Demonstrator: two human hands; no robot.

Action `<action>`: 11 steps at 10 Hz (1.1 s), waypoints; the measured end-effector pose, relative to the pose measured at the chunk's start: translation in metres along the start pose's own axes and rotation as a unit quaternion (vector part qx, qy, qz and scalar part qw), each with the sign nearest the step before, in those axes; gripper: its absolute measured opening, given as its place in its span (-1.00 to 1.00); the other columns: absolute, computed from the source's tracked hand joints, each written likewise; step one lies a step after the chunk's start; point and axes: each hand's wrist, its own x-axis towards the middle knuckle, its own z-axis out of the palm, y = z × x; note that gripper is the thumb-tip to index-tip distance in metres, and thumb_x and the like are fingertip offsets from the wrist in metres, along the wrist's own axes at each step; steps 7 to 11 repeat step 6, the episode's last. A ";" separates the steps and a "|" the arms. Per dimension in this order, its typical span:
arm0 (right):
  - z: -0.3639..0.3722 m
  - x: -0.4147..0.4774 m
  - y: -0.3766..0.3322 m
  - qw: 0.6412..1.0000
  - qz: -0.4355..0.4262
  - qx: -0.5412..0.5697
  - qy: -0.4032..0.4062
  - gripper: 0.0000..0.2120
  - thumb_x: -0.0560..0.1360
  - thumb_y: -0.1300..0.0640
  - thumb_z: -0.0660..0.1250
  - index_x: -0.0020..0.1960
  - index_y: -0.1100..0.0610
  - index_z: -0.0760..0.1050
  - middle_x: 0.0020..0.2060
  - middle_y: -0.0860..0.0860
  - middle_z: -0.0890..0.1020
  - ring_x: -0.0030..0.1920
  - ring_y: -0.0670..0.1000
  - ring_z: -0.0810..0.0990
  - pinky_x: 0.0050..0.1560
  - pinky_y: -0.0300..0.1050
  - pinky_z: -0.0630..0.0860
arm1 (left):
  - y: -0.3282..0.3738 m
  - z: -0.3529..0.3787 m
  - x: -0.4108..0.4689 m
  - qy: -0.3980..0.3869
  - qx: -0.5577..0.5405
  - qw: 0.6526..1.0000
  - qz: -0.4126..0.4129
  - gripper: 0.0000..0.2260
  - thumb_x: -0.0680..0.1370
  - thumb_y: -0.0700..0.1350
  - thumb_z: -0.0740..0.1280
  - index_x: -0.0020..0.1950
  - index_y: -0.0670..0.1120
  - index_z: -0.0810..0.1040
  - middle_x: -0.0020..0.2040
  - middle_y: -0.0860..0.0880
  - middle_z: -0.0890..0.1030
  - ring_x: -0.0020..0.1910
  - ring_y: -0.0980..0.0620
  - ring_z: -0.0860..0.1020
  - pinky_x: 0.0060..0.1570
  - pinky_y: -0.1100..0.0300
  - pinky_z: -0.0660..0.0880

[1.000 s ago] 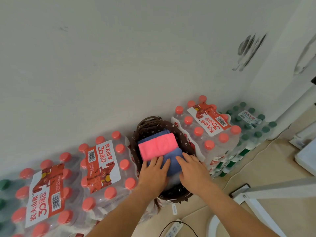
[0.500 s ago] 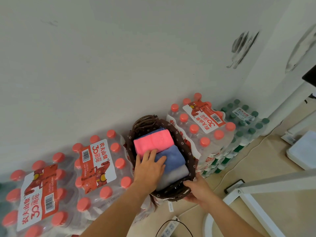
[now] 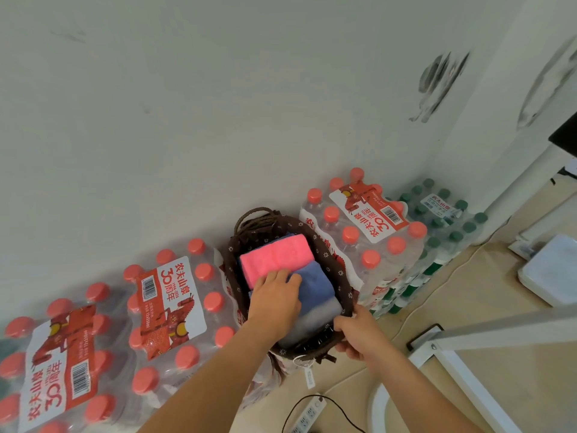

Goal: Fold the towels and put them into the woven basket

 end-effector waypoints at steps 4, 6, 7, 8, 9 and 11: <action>-0.001 0.008 -0.003 0.995 -0.030 -0.092 -0.016 -0.58 0.50 0.10 0.23 0.34 0.03 0.27 0.05 0.06 0.54 -0.16 0.16 0.65 -0.61 -0.33 0.35 | -0.003 -0.004 -0.014 0.110 -0.040 0.992 0.052 -0.81 0.31 -0.13 0.45 -0.09 -0.02 0.62 -0.02 -0.05 0.60 -0.06 -0.09 0.57 -0.06 -0.01 0.52; -0.012 0.012 -0.007 0.952 -0.085 -0.291 0.049 -0.54 0.41 -0.17 0.21 0.22 0.06 0.36 -0.03 0.01 0.59 -0.13 0.05 0.63 -0.03 0.05 0.60 | -0.005 -0.013 -0.024 0.204 -0.157 0.966 0.035 -0.78 0.38 -0.20 0.38 0.01 -0.05 0.63 0.08 -0.09 0.60 0.04 -0.12 0.58 0.00 0.03 0.52; -0.012 0.012 -0.007 0.952 -0.085 -0.291 0.049 -0.54 0.41 -0.17 0.21 0.22 0.06 0.36 -0.03 0.01 0.59 -0.13 0.05 0.63 -0.03 0.05 0.60 | -0.005 -0.013 -0.024 0.204 -0.157 0.966 0.035 -0.78 0.38 -0.20 0.38 0.01 -0.05 0.63 0.08 -0.09 0.60 0.04 -0.12 0.58 0.00 0.03 0.52; -0.012 0.012 -0.007 0.952 -0.085 -0.291 0.049 -0.54 0.41 -0.17 0.21 0.22 0.06 0.36 -0.03 0.01 0.59 -0.13 0.05 0.63 -0.03 0.05 0.60 | -0.005 -0.013 -0.024 0.204 -0.157 0.966 0.035 -0.78 0.38 -0.20 0.38 0.01 -0.05 0.63 0.08 -0.09 0.60 0.04 -0.12 0.58 0.00 0.03 0.52; -0.012 0.012 -0.007 0.952 -0.085 -0.291 0.049 -0.54 0.41 -0.17 0.21 0.22 0.06 0.36 -0.03 0.01 0.59 -0.13 0.05 0.63 -0.03 0.05 0.60 | -0.005 -0.013 -0.024 0.204 -0.157 0.966 0.035 -0.78 0.38 -0.20 0.38 0.01 -0.05 0.63 0.08 -0.09 0.60 0.04 -0.12 0.58 0.00 0.03 0.52; -0.012 0.012 -0.007 0.952 -0.085 -0.291 0.049 -0.54 0.41 -0.17 0.21 0.22 0.06 0.36 -0.03 0.01 0.59 -0.13 0.05 0.63 -0.03 0.05 0.60 | -0.005 -0.013 -0.024 0.204 -0.157 0.966 0.035 -0.78 0.38 -0.20 0.38 0.01 -0.05 0.63 0.08 -0.09 0.60 0.04 -0.12 0.58 0.00 0.03 0.52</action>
